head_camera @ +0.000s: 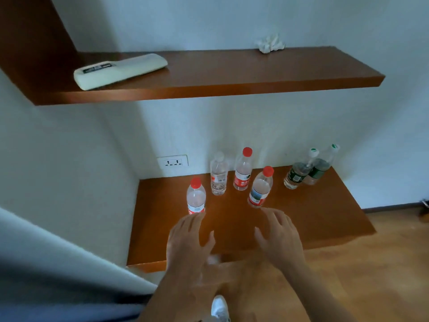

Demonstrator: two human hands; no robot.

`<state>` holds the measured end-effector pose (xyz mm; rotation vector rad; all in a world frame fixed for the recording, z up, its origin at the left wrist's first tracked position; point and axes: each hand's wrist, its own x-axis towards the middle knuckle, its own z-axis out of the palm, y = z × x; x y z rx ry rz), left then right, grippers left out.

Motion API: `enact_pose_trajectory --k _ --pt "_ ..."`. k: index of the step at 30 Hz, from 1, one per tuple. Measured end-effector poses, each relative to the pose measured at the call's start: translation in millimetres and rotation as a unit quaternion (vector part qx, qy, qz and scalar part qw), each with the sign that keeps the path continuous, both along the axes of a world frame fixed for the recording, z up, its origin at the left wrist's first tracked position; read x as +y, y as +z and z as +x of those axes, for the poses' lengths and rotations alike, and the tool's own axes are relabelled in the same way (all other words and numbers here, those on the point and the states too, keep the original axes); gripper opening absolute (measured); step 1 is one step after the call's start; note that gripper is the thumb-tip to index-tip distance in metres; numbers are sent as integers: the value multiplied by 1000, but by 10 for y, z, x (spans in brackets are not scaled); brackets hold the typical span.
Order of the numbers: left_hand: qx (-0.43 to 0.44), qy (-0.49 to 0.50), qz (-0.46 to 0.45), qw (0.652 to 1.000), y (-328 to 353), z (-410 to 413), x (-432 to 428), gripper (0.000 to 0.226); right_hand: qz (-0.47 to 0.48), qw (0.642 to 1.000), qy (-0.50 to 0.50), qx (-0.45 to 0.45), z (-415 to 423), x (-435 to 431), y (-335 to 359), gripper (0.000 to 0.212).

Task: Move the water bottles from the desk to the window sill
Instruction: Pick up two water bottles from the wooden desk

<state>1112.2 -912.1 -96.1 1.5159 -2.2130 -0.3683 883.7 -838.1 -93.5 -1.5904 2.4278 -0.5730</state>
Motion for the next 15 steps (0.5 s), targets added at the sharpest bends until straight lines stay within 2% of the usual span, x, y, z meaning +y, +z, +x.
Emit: enact_pose_trajectory --k 5,8,11,15 --pt "35 93 63 993 -168 43 -259 48 -24 993 -59 -99 -235 -343 -152 59" --pt "74 135 91 984 -277 27 -423 66 -33 978 -119 -166 -394 -526 -244 74" --pt "101 137 97 981 -366 -36 -634 91 -42 962 -145 -229 -506 -755 -340 92" --pt "124 119 114 979 -437 -224 -933 106 -35 930 -165 -327 -681 -1100 -466 105"
